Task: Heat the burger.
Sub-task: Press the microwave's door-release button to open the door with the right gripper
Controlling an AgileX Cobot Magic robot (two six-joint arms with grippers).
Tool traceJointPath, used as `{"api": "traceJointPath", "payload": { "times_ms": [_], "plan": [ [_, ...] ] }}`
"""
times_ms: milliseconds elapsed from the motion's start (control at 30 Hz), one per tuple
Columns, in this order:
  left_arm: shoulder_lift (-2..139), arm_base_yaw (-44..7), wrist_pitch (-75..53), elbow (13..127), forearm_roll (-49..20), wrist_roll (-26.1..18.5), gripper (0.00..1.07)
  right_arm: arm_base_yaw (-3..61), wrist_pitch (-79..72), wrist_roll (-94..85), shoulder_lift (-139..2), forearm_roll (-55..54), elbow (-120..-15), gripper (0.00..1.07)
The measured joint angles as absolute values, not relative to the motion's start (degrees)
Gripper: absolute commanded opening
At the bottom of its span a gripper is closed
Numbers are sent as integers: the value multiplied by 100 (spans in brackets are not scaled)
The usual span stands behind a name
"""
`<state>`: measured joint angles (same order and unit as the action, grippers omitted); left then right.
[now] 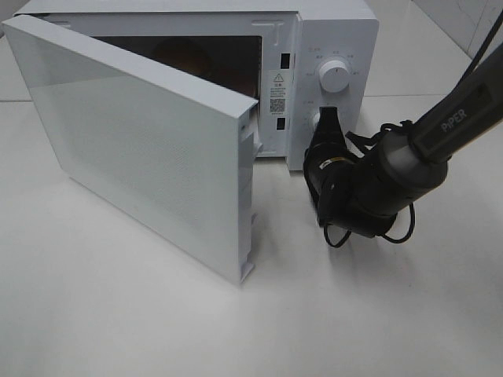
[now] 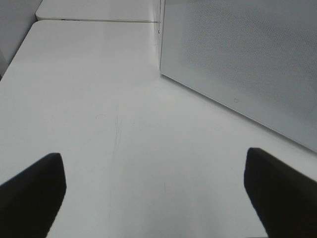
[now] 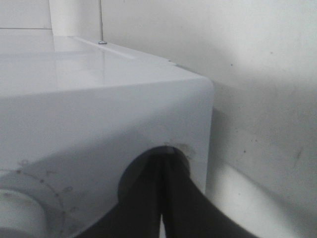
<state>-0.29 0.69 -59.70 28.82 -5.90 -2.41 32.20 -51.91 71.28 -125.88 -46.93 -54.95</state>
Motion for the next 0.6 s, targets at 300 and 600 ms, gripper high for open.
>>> {"api": "traceJointPath", "payload": {
  "times_ms": [300,600],
  "plan": [
    [-29,69,-5970,2882,-590,-241,90,3220,-5174,7128,-12588,-4693,-5489,0],
    [-29,69,-5970,2882,-590,-241,90,3123,-4801,7391,-12393,-4515,-5392,0]
  ]
}}
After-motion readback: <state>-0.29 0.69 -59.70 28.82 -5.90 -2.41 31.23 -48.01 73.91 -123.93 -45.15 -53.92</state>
